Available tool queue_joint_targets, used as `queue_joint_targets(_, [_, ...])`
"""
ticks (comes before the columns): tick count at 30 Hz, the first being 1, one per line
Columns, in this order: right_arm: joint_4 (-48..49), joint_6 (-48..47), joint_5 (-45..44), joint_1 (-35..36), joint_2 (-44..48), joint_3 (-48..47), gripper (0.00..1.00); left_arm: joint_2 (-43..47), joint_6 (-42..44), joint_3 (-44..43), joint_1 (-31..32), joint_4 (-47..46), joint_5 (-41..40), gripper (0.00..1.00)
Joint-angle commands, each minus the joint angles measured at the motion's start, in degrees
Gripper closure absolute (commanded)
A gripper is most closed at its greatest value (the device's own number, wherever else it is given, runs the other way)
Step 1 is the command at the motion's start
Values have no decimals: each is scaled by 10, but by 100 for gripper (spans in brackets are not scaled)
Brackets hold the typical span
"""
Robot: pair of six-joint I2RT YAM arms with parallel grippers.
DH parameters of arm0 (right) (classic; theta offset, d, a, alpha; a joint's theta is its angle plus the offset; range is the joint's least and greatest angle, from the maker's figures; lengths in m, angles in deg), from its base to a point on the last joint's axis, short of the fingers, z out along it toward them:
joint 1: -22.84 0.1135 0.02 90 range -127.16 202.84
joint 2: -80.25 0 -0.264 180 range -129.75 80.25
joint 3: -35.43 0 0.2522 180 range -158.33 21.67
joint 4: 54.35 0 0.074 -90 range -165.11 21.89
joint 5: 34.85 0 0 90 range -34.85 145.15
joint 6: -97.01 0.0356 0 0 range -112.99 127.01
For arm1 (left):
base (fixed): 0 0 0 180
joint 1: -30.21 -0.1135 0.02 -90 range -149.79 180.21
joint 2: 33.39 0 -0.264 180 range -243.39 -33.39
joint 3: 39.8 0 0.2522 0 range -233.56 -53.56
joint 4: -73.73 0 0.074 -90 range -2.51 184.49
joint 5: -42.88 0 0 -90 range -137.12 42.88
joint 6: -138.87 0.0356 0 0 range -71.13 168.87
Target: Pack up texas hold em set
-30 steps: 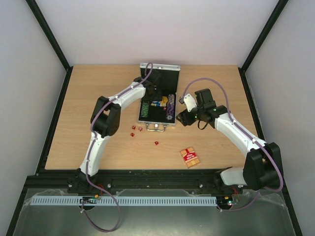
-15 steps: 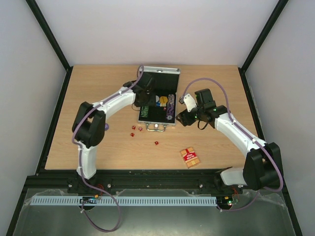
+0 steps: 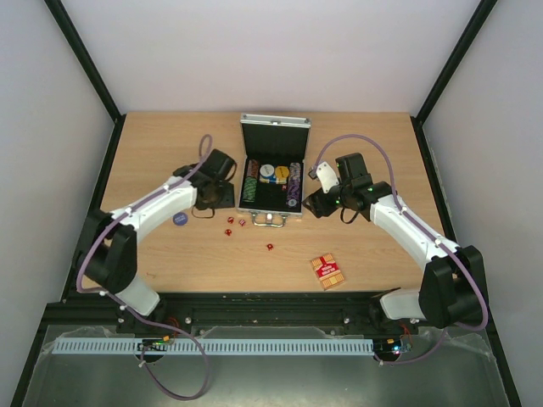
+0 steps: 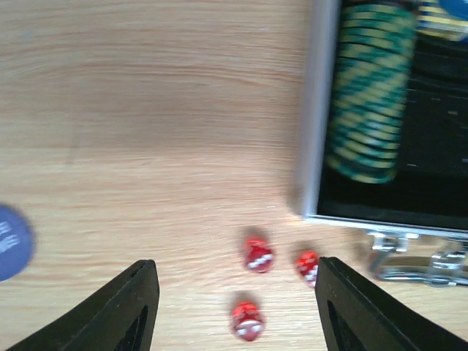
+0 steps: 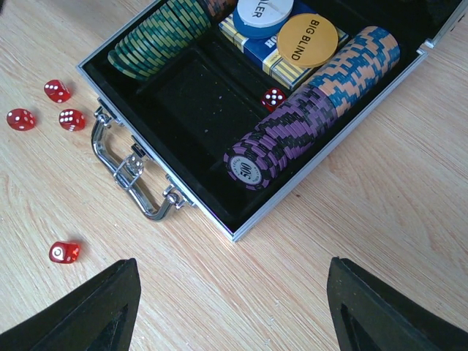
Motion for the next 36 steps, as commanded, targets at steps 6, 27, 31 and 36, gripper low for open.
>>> queue_joint_targets(6, [-20,-7,20,-3,0,6,29,71,25,100,-158,28,10,38])
queue_joint_targets(27, [-20,-13,22,-3,-1,7,29,-53,38,86,-250,-1,33,28])
queue_joint_targets(31, [-20,-14,21,-3,-1,7,29,-68,39,79,-250,-3,22,29])
queue_joint_targets(36, [-21,-15,21,-3,-2,6,29,-85,41,71,-251,-1,27,30])
